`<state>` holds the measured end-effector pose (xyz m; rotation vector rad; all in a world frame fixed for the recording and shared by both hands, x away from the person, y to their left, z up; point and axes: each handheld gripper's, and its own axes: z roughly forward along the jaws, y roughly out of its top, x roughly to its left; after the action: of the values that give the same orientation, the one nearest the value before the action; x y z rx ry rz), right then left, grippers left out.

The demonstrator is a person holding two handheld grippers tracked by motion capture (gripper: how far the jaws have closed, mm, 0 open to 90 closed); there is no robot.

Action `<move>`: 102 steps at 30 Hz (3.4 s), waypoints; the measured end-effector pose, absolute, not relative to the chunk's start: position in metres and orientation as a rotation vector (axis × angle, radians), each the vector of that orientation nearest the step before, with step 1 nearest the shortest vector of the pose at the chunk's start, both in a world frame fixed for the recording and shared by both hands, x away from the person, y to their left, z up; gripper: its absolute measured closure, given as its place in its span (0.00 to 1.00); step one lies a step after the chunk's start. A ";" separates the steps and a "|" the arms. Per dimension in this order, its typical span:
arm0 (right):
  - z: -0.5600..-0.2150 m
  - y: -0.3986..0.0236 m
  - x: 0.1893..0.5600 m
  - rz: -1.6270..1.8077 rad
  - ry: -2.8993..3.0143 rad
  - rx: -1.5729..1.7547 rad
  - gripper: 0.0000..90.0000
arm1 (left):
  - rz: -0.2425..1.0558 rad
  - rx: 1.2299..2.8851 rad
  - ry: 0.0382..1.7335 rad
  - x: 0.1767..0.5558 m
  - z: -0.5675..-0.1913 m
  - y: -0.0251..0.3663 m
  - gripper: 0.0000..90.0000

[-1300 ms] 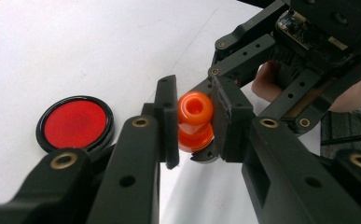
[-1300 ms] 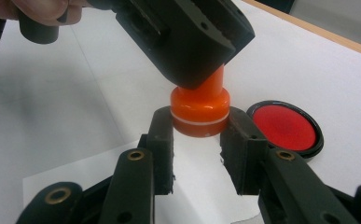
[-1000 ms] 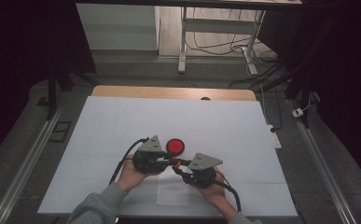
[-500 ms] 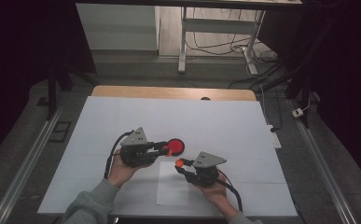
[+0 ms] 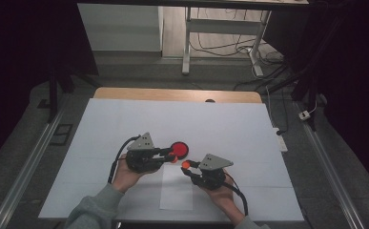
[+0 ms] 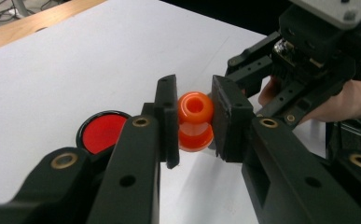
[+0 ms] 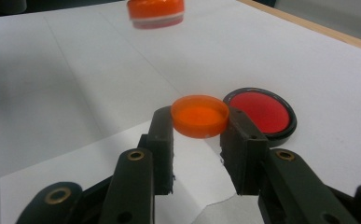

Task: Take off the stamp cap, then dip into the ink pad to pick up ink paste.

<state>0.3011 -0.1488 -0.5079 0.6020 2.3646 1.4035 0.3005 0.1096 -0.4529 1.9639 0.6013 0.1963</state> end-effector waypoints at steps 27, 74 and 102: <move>-0.506 -0.196 0.299 1.361 2.273 0.737 0.72 | 0.195 2.000 0.601 0.301 -0.456 0.106 0.81; -0.499 -0.282 0.282 1.317 2.129 0.904 0.72 | 0.259 1.962 0.689 0.318 -0.458 0.116 0.81; -0.499 -0.282 0.282 1.307 2.129 0.903 0.72 | 0.288 1.958 0.722 0.336 -0.458 0.116 0.81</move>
<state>0.2822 -0.2819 -0.4995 0.9029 2.1291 1.3069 0.3357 0.1158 -0.4584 1.9584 0.7222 0.2878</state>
